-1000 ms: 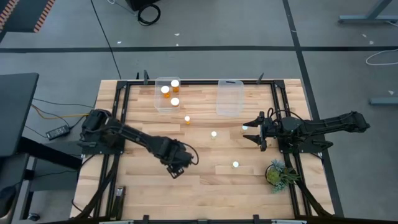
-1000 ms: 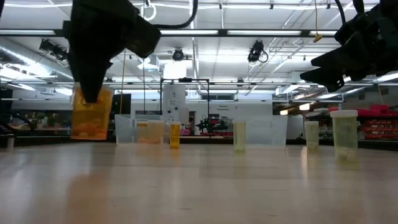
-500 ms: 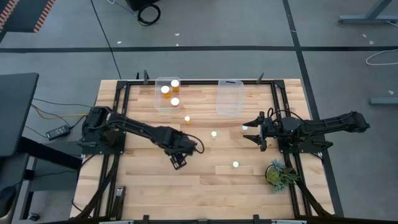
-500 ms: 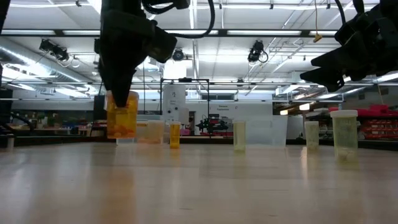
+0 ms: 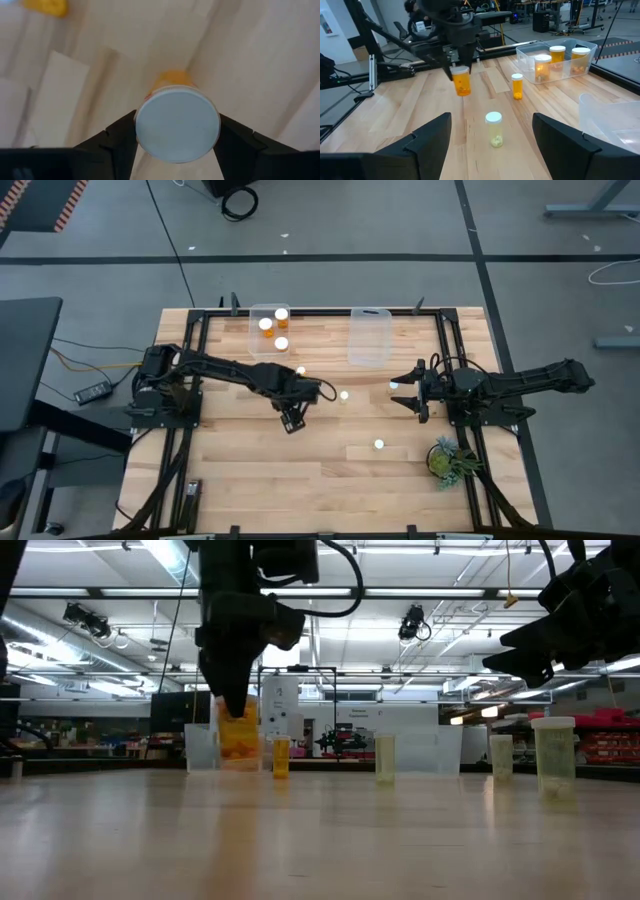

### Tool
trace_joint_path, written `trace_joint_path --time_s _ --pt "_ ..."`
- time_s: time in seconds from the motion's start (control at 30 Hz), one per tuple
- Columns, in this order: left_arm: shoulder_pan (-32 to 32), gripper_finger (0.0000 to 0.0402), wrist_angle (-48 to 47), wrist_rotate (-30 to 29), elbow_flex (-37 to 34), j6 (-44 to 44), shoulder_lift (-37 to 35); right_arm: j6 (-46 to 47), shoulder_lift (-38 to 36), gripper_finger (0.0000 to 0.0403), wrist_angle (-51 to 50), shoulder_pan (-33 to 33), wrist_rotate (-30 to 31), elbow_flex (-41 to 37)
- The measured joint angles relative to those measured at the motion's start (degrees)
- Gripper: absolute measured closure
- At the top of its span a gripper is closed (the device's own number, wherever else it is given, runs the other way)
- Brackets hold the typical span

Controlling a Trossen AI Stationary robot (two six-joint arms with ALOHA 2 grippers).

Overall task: Pick and place medicine bottles into bin by pill shape (circle, oval)
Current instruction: Put the large orange pill bottle into the left transparent bin

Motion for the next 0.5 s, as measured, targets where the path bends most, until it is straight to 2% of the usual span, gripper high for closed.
trace_joint_path --time_s 0.5 --pt "6.9 0.0176 6.6 0.0 0.0 12.2 0.0 0.0 0.0 0.0118 0.0 0.0 0.0 0.0"
